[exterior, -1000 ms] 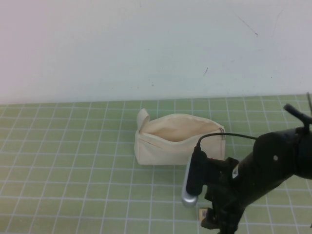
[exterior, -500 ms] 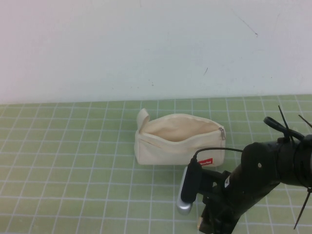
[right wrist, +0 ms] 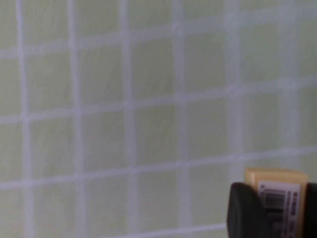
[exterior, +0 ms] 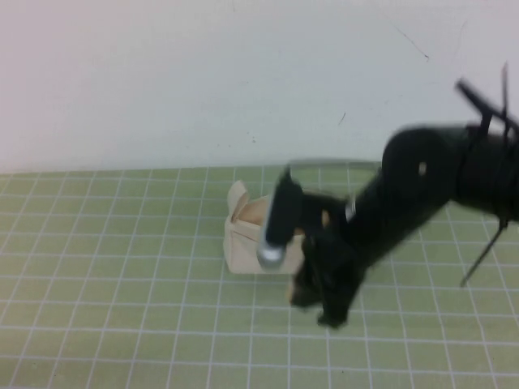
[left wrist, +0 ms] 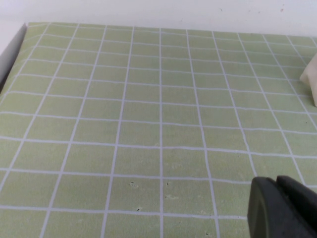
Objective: Put eraser into pencil case
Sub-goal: Pick up the eraser from the table, then place the eraser on the pencil case
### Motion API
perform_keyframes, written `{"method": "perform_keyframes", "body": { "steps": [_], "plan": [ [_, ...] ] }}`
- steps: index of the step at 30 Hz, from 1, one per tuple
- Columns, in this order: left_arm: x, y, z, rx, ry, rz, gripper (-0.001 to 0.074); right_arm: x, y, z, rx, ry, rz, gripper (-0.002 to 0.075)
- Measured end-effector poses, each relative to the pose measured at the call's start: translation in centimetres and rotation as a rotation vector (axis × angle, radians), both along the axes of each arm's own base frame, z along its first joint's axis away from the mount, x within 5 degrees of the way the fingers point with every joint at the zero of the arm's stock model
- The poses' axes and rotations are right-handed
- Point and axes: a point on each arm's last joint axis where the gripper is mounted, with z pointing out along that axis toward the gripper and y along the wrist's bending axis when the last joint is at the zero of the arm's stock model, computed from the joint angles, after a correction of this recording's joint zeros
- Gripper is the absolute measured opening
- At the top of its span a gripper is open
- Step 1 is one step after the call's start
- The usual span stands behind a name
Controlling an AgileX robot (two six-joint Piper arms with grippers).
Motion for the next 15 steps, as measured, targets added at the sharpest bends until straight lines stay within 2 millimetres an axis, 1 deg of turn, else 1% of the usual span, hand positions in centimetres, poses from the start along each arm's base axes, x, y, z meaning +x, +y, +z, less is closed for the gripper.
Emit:
{"method": "perform_keyframes", "body": {
  "steps": [1,4,6,7,9,13,15],
  "plan": [
    [0.0,0.0,0.0,0.000,0.000,0.000,-0.0001,0.5,0.3,1.5,0.019,-0.046,0.006,0.0202],
    [0.0,0.0,0.0,0.000,0.000,0.000,-0.0001,2.2,0.9,4.7,0.056,-0.222,0.006,0.0202],
    [0.0,0.0,0.0,0.000,0.000,0.000,-0.0001,3.3,1.2,6.1,0.091,-0.334,-0.022,0.0202],
    [0.0,0.0,0.0,0.000,0.000,0.000,-0.0001,3.8,1.4,6.3,0.110,-0.374,-0.041,0.0202],
    [0.0,0.0,0.0,0.000,0.000,0.000,-0.0001,4.6,1.7,6.1,0.135,-0.420,-0.070,0.0202],
    [0.0,0.0,0.0,0.000,0.000,0.000,-0.0001,6.0,2.5,3.8,0.150,-0.413,-0.130,0.0204],
    [0.0,0.0,0.0,0.000,0.000,0.000,-0.0001,6.4,2.7,2.9,0.149,-0.398,-0.152,0.0245]
  ]
}}
